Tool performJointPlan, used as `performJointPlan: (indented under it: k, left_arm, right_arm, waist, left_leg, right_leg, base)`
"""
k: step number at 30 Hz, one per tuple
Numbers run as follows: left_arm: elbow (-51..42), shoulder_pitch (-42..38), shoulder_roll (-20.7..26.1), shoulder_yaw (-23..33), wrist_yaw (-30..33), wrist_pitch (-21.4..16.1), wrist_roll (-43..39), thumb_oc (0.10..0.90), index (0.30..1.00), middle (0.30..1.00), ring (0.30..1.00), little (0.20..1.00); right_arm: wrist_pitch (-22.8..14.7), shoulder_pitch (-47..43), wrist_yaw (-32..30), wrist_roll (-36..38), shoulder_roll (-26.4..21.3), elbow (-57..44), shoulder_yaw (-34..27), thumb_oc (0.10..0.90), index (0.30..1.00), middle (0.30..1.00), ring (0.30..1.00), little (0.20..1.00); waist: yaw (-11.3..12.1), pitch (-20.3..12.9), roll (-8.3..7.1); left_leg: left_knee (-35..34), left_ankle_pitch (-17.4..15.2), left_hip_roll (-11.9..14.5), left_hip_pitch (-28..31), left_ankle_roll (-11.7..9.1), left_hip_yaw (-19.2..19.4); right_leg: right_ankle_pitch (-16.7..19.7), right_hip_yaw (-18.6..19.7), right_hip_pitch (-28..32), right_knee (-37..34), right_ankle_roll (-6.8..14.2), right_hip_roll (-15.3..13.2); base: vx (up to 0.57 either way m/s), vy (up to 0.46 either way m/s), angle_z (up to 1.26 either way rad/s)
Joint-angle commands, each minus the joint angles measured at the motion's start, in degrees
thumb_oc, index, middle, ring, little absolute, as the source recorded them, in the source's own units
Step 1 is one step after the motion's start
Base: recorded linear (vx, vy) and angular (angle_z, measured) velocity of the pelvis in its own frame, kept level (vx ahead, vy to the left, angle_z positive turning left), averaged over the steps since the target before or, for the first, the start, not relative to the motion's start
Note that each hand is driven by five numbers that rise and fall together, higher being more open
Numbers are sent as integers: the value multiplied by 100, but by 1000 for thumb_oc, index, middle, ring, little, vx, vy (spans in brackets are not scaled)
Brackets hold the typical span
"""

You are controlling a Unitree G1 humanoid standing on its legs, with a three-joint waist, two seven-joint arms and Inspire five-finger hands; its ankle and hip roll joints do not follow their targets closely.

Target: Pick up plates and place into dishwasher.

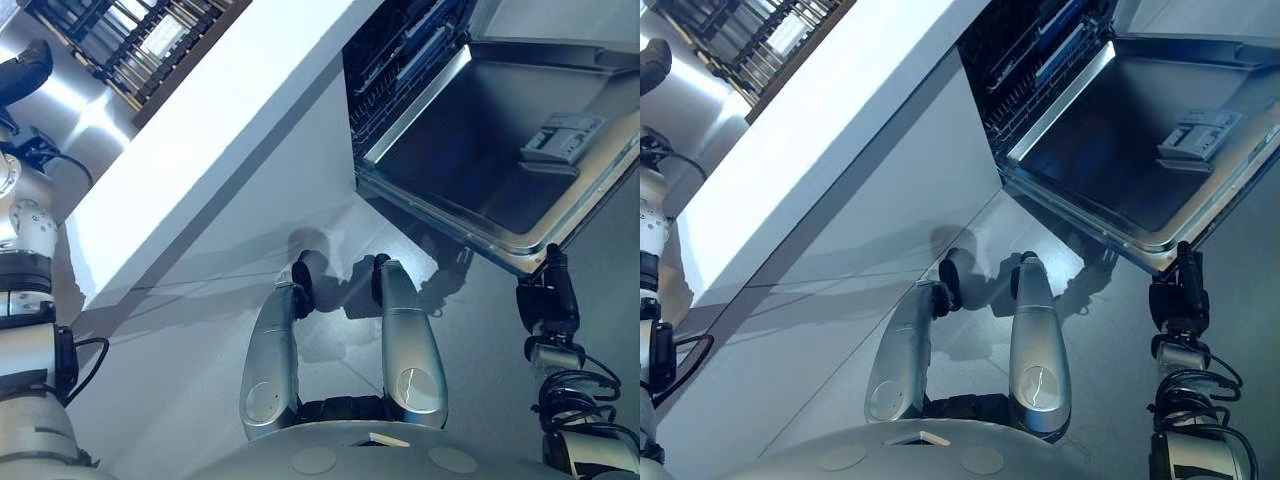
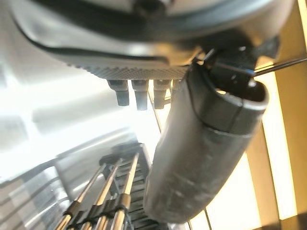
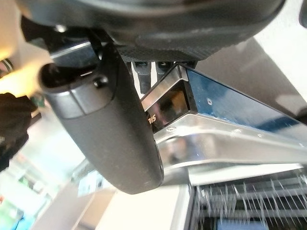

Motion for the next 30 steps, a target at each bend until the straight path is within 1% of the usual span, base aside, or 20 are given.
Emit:
performJointPlan:
  k: [1,2,3,4,7,10,11,12,13,15,20,22,25,27,28,29,30]
  left_arm:
    - [-56,-610,925,182,-43,-570,-199,800,900,900,900,900]
    - [-72,-581,915,162,-78,-570,-219,800,900,900,900,900]
    - [-83,-557,910,163,-98,-569,-215,800,900,900,900,900]
    - [-177,-436,853,174,-160,-570,-168,800,900,900,900,900]
    - [-383,-124,664,258,-256,-594,-30,800,900,900,900,900]
    - [-470,25,471,280,-313,-602,18,800,900,900,900,900]
    - [-478,29,432,281,-340,-578,-78,800,900,900,900,900]
    - [-462,24,409,286,-377,-557,-94,800,900,900,900,900]
    - [-436,19,383,281,-410,-540,-92,800,900,900,900,900]
    - [-340,36,328,276,-532,-510,-102,800,900,900,900,900]
    - [-319,304,193,378,-650,-521,-66,800,900,900,900,900]
    - [-384,593,80,543,-721,-585,-24,800,900,900,900,900]
    - [-484,899,-36,732,-774,-631,32,800,900,900,900,900]
    - [-600,1160,-129,897,-825,-655,54,800,900,900,900,900]
    - [-650,1287,-191,948,-838,-696,84,800,900,900,900,900]
    - [-713,1428,-250,1015,-853,-721,87,800,900,900,900,900]
    - [-756,1535,-289,1079,-882,-729,78,800,900,900,900,900]
  right_arm:
    - [463,-1435,1955,-684,-69,-2471,1089,800,900,900,900,900]
    - [389,-1487,1948,-740,-98,-2790,1221,800,900,900,900,900]
    - [404,-1496,2016,-792,-108,-2904,1266,800,900,900,900,900]
    - [313,-1571,1873,-884,-109,-3663,1446,800,900,900,900,900]
    - [234,-1777,1610,-1335,-21,-5014,1632,800,900,900,900,900]
    - [172,-2111,1411,-1850,69,-5788,1757,800,900,900,900,900]
    - [163,-2228,1282,-1936,79,-5914,1770,800,900,900,900,900]
    - [181,-2326,1164,-1993,92,-5992,1773,800,900,900,900,900]
    - [228,-2401,1027,-2014,121,-6048,1757,800,900,900,900,900]
    - [254,-2488,618,-2031,212,-6057,1678,800,900,900,900,900]
    - [117,-2162,-175,-2156,438,-5954,1389,800,900,900,900,900]
    - [104,-1837,-364,-2207,570,-5863,1181,800,900,900,900,900]
    - [90,-1482,-427,-2263,639,-5811,1028,800,900,900,900,900]
    - [-22,-1204,-595,-2408,655,-5773,916,800,900,900,900,900]
    - [-146,-1078,-850,-2670,676,-5731,858,800,900,900,900,900]
    - [-440,-934,-1274,-3205,621,-5632,747,800,900,900,900,900]
    - [-644,-829,-1623,-3602,538,-5533,670,800,900,900,900,900]
  waist:
    - [110,-471,26]
    - [126,-480,-9]
    - [127,-480,-20]
    - [149,-504,-87]
    - [166,-570,-174]
    - [173,-665,-220]
    - [179,-701,-232]
    - [184,-744,-236]
    - [188,-801,-243]
    - [210,-976,-254]
    - [225,-1275,-284]
    - [230,-1424,-285]
    - [231,-1542,-293]
    - [232,-1640,-299]
    - [225,-1682,-303]
    - [216,-1727,-318]
    - [201,-1759,-321]
  left_leg:
    - [305,-912,-424,534,462,498]
    - [258,-899,-424,583,466,488]
    - [235,-892,-424,605,467,484]
    - [147,-873,-429,684,479,481]
    - [-109,-811,-429,892,484,495]
    - [-418,-723,-434,1143,461,517]
    - [-526,-693,-430,1231,447,529]
    - [-660,-617,-418,1304,436,548]
    - [-777,-616,-414,1428,420,563]
    - [-1130,-464,-409,1657,413,596]
    - [-1818,-240,-401,2100,400,616]
    - [-2177,-120,-401,2300,389,615]
    - [-2512,-13,-409,2490,388,620]
    - [-2773,70,-416,2633,383,617]
    - [-2870,98,-418,2698,381,626]
    - [-2946,119,-428,2752,381,633]
    - [-3000,134,-435,2795,384,645]
  right_leg:
    - [-528,-89,812,-109,-236,102]
    - [-504,-90,862,-166,-229,110]
    - [-495,-89,882,-188,-226,114]
    - [-453,-75,974,-309,-210,147]
    - [-357,-43,1147,-567,-159,210]
    - [-243,-17,1333,-871,-91,253]
    - [-208,-17,1406,-982,-69,259]
    - [-131,-22,1457,-1113,-55,268]
    - [-132,-25,1548,-1216,-23,272]
    - [17,-40,1728,-1557,34,301]
    - [223,-67,2097,-2162,160,360]
    - [300,-57,2264,-2444,222,403]
    - [377,-66,2420,-2708,271,445]
    - [429,-68,2536,-2909,306,484]
    - [453,-65,2589,-2989,322,500]
    - [476,-54,2641,-3065,338,516]
    - [496,-45,2679,-3121,348,526]
  base:
    - [76,2,-12]
    - [66,-2,-14]
    - [81,-6,-15]
    - [72,-2,-9]
    - [87,14,-6]
    - [75,41,-35]
    - [47,59,-27]
    - [69,65,5]
    - [70,70,25]
    - [106,72,8]
    - [98,42,19]
    - [97,44,36]
    - [52,36,29]
    - [45,39,25]
    - [32,42,8]
    - [19,48,7]
    - [5,54,6]
